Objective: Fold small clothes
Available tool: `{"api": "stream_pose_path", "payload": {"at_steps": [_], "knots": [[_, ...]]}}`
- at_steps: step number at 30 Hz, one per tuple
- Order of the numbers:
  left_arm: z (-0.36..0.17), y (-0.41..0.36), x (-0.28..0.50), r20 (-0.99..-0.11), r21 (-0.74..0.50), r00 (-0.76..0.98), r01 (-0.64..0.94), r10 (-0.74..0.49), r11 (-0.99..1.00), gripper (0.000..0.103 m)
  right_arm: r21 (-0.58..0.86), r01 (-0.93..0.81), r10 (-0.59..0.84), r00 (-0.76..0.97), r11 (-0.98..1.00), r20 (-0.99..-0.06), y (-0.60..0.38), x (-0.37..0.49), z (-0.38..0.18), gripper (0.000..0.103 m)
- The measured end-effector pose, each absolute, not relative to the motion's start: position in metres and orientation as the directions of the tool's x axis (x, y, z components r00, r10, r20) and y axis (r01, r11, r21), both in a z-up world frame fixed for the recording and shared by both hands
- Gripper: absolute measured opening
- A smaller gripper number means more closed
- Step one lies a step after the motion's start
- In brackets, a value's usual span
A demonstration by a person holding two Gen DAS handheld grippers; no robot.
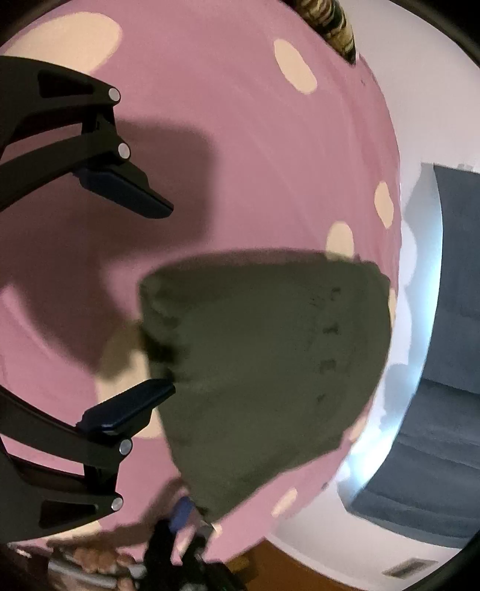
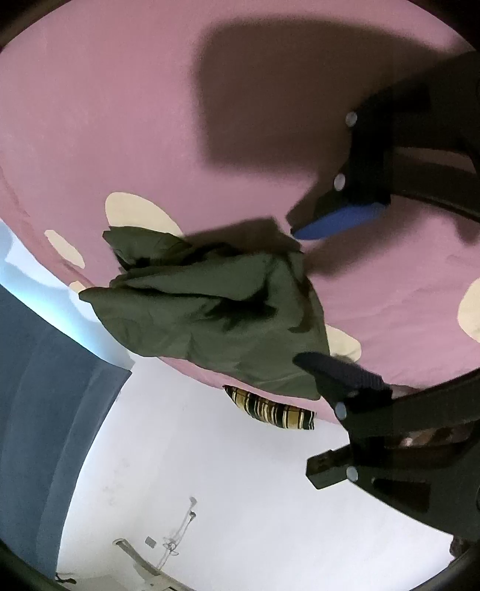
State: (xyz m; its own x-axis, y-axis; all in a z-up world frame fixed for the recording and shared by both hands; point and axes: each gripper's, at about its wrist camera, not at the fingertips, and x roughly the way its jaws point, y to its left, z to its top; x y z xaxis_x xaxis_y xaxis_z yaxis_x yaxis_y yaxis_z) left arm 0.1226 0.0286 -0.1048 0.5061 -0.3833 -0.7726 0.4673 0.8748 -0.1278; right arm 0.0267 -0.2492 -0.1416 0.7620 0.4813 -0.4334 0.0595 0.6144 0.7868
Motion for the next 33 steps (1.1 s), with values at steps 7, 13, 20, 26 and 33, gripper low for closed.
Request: {"api": "stream_pose_path", "payload": {"at_steps": [7,13,20,26,33], "knots": [[-0.097,0.041,0.091,-0.733,0.002,0.62,0.412,-0.279,0.911,0.088,0.623,0.126,0.341,0.745,0.772,-0.573,-0.214,0.031,-0.128,0.09],[-0.083,0.041,0.075,-0.684,0.062,0.681,0.412,-0.262,0.909,0.088,0.462,0.212,0.176,0.728,0.861,-0.662,-0.186,0.034,-0.123,0.091],[-0.074,0.038,0.061,-0.665,0.055,0.693,0.417,-0.279,0.907,0.088,0.25,0.272,0.0,0.678,0.929,-0.735,-0.156,0.036,-0.119,0.093],[-0.071,0.035,0.056,-0.656,0.062,0.708,0.395,-0.261,0.916,0.088,0.161,0.274,-0.068,0.668,0.948,-0.741,-0.148,0.019,-0.123,0.093],[-0.069,0.034,0.054,-0.651,0.062,0.715,0.385,-0.255,0.921,0.088,0.149,0.275,-0.079,0.673,0.95,-0.736,-0.146,0.017,-0.121,0.093]]}}
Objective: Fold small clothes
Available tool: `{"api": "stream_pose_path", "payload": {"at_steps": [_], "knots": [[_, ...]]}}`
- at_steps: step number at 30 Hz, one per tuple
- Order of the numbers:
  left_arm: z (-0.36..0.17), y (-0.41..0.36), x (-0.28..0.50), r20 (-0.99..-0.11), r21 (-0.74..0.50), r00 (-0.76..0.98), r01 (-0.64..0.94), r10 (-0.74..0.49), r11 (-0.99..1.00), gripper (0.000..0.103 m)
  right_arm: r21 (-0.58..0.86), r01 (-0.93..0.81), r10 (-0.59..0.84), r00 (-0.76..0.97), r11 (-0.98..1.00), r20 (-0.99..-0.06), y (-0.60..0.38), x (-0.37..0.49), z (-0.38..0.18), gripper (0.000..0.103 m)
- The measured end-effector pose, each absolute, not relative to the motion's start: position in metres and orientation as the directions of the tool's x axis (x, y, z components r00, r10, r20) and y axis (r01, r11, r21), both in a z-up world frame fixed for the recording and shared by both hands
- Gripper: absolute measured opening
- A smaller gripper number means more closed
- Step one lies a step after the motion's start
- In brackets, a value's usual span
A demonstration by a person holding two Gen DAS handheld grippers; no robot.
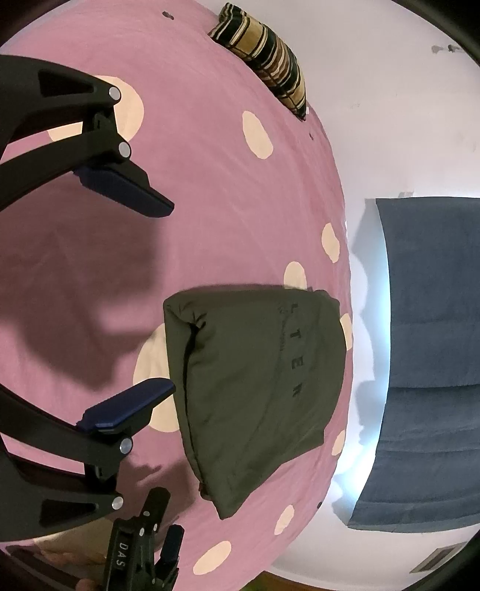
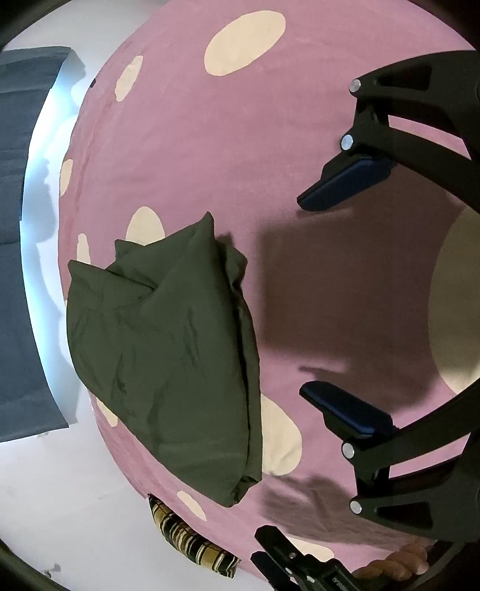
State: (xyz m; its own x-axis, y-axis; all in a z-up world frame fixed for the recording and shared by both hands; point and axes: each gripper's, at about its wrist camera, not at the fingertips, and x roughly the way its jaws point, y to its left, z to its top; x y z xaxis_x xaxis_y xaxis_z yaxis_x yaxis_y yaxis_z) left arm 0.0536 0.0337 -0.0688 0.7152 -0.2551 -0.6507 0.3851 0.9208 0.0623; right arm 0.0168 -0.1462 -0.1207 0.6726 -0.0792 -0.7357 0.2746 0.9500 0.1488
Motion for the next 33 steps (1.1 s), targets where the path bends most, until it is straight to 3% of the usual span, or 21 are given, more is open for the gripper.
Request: {"api": "stream_pose_path", "payload": {"at_steps": [33], "knots": [[-0.0656,0.0346,0.05,-0.646,0.077,0.734,0.337,-0.21,0.938,0.088,0.149,0.291,-0.096,0.682,0.945,-0.725,-0.1525,0.0099,-0.1174,0.093]]}}
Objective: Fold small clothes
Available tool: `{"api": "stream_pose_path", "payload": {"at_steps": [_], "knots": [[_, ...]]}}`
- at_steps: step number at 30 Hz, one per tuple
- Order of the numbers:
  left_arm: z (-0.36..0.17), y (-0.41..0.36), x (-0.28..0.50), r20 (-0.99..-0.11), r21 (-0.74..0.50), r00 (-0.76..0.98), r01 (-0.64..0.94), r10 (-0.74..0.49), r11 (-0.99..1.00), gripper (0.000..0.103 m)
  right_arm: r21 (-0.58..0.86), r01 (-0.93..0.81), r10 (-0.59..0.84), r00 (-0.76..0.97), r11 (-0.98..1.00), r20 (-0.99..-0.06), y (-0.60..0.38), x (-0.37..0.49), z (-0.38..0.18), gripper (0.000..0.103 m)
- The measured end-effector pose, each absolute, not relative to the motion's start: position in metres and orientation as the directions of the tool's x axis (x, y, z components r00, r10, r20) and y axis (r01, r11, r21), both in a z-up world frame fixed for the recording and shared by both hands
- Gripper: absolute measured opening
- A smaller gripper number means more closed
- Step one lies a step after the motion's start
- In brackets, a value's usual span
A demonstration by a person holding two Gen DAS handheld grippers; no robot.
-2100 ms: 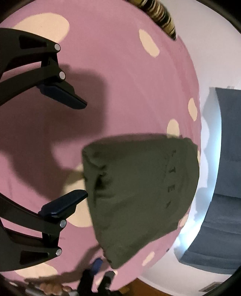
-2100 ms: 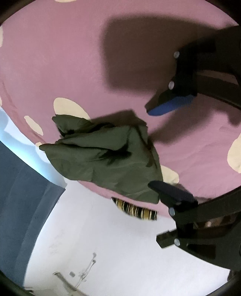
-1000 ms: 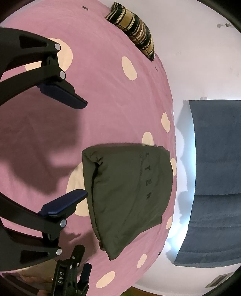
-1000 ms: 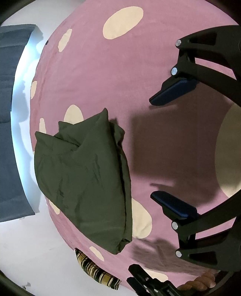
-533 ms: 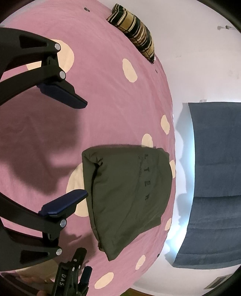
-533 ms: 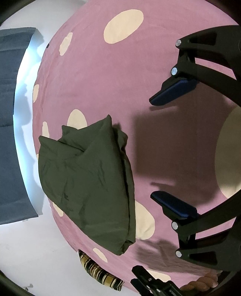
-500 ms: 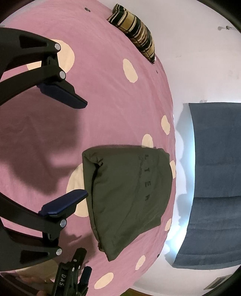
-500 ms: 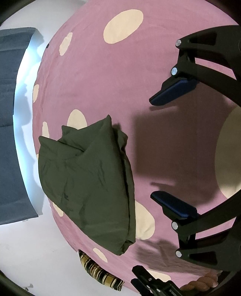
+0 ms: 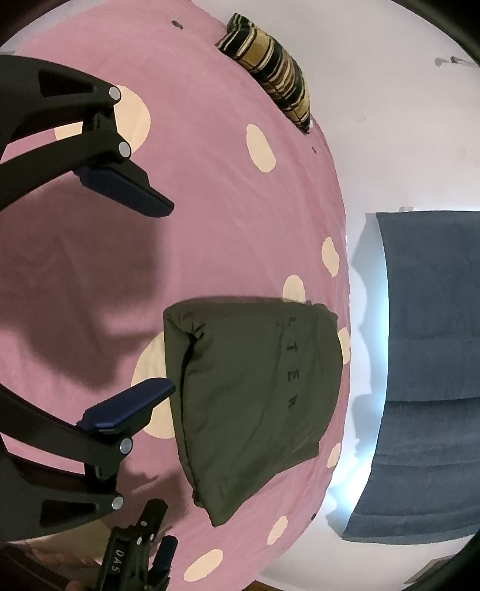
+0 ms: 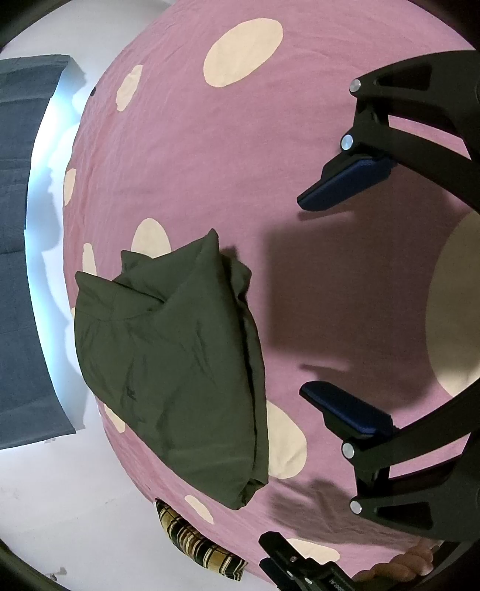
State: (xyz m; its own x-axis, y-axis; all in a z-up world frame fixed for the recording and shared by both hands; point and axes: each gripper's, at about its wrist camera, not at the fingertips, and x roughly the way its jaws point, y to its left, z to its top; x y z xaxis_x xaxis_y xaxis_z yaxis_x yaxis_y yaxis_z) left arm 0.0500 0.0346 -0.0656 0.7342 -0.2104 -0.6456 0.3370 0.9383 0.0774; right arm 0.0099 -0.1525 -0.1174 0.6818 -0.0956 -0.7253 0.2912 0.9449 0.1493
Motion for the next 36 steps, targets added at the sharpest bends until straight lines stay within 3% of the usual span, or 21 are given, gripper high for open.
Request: {"api": "stream_pose_path", "payload": {"at_steps": [36], "knots": [[-0.0616,0.0337,0.0471,-0.661,0.074,0.723,0.329,-0.201,0.941,0.088,0.144,0.277,-0.084,0.67,0.95,-0.738,-0.1447,0.0093,-0.1197,0.093]]}}
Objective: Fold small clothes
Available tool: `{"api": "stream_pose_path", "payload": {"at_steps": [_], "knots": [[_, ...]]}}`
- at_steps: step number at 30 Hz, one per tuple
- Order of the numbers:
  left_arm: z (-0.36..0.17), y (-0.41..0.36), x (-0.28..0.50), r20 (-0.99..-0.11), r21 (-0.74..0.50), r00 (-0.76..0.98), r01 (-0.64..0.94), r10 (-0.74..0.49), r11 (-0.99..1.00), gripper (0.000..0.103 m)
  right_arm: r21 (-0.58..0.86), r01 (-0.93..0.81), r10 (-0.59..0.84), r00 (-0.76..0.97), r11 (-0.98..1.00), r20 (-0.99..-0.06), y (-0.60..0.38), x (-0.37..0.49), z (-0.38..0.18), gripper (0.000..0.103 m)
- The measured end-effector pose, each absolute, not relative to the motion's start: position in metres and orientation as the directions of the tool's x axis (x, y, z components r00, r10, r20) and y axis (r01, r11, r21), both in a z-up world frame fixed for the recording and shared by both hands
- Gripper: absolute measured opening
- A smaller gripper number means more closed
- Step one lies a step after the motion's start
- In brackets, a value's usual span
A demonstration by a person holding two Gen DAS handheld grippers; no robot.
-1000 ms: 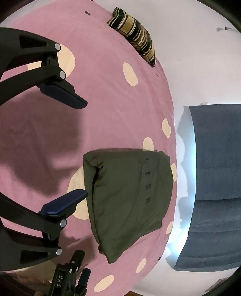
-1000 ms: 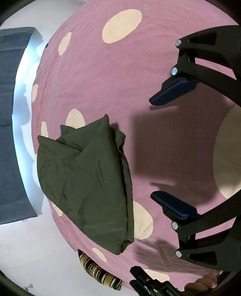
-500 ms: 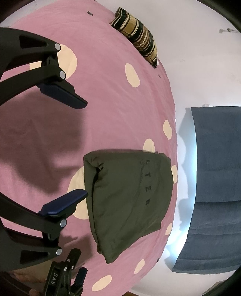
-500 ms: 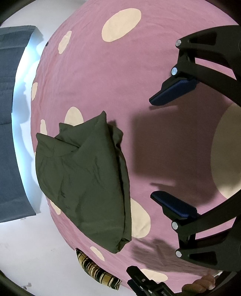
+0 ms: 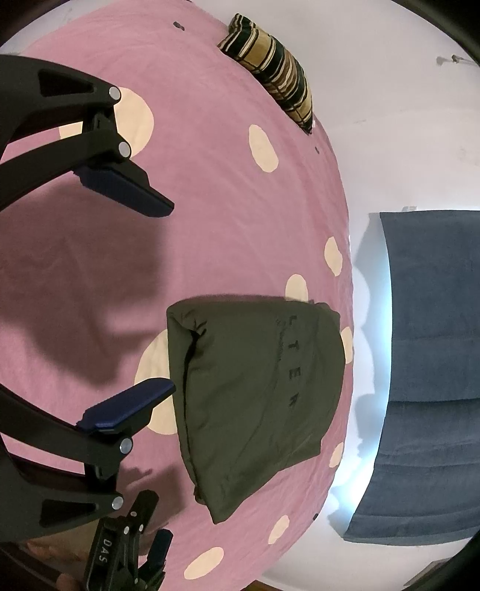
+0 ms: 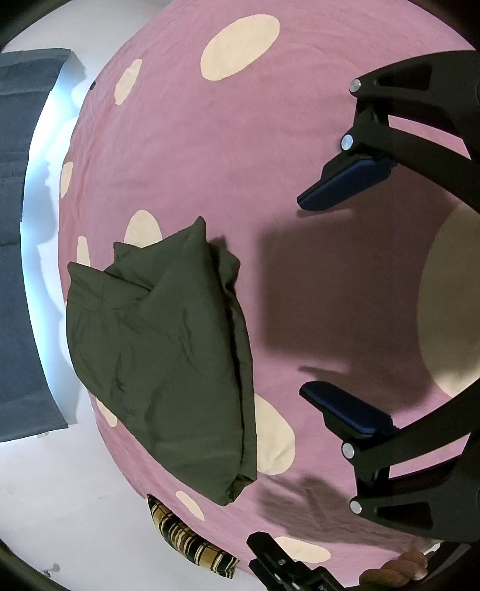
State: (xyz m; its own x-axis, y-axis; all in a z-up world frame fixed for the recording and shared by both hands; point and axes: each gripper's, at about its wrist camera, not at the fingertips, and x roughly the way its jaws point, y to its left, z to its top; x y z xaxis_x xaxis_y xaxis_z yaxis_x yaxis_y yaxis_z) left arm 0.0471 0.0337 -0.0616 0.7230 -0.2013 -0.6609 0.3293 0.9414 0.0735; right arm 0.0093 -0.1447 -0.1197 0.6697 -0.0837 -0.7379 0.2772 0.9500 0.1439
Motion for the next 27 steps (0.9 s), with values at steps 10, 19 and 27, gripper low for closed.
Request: {"api": "stream_pose_path", "payload": {"at_steps": [10,19,27], "knots": [[-0.063,0.03,0.045,-0.656,0.096,0.729,0.335,-0.193,0.937,0.088,0.142,0.274,-0.082,0.667,0.951,-0.741,-0.143,0.009,-0.121,0.093],[-0.056,0.039,0.044,-0.641,-0.014,0.711,0.366,-0.289,0.931,0.091,0.138,0.258,-0.071,0.663,0.956,-0.745,-0.144,0.012,-0.123,0.093],[-0.029,0.062,0.056,-0.592,-0.054,0.753,0.317,-0.286,0.947,0.091,0.182,0.241,-0.034,0.684,0.953,-0.729,-0.151,0.01,-0.112,0.093]]}}
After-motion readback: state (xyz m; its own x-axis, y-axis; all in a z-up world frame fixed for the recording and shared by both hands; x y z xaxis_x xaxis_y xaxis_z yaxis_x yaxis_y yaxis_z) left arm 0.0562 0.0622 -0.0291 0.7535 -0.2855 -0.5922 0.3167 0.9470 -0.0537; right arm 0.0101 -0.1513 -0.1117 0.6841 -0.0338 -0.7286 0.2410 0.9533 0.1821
